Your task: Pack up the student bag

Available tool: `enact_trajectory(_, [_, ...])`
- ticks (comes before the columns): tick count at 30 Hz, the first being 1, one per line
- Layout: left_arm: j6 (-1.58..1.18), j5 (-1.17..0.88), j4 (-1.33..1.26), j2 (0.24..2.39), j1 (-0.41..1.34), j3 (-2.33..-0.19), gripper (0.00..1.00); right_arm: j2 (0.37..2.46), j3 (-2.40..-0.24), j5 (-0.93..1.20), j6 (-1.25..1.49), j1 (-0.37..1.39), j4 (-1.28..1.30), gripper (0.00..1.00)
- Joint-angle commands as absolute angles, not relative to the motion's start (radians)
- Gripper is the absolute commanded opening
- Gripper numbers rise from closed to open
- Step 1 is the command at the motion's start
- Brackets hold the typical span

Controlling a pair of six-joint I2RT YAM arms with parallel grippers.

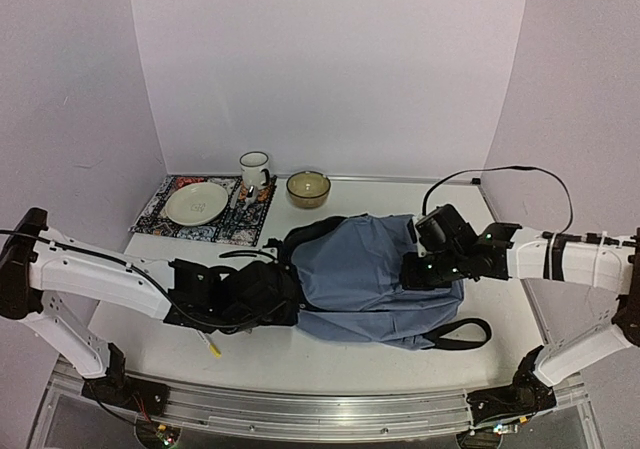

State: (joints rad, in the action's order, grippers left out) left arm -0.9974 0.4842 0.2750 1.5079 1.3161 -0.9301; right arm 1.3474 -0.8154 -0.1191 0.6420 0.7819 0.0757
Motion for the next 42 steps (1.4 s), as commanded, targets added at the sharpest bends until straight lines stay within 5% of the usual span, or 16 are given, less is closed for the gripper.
enact_trajectory(1, [-0.993,0.571,0.406,1.408,1.235,-0.861,0.0,1.299,-0.786,-0.277,0.595,0.701,0.234,0.02])
enact_trajectory(15, [-0.83,0.252,0.157,1.438,1.225,-0.977,0.0,1.202,-0.871,-0.25,0.356,1.01,0.105,0.59])
enact_trajectory(23, [-0.842,0.177,0.1,1.421,1.225,-0.969,0.0,1.238,-0.788,-0.202,0.136,1.199,-0.173,0.75])
enact_trajectory(34, [-0.859,0.135,0.075,1.407,1.225,-0.967,0.0,1.535,-0.906,-0.372,-0.052,1.338,-0.288,0.69])
enact_trajectory(38, [-0.858,0.158,0.076,1.383,1.225,-0.952,0.0,1.564,-0.909,-0.414,-0.047,1.341,-0.301,0.46])
enact_trajectory(42, [-0.841,0.23,0.123,1.353,1.219,-0.95,0.0,1.528,-0.874,-0.409,-0.036,1.358,-0.295,0.07])
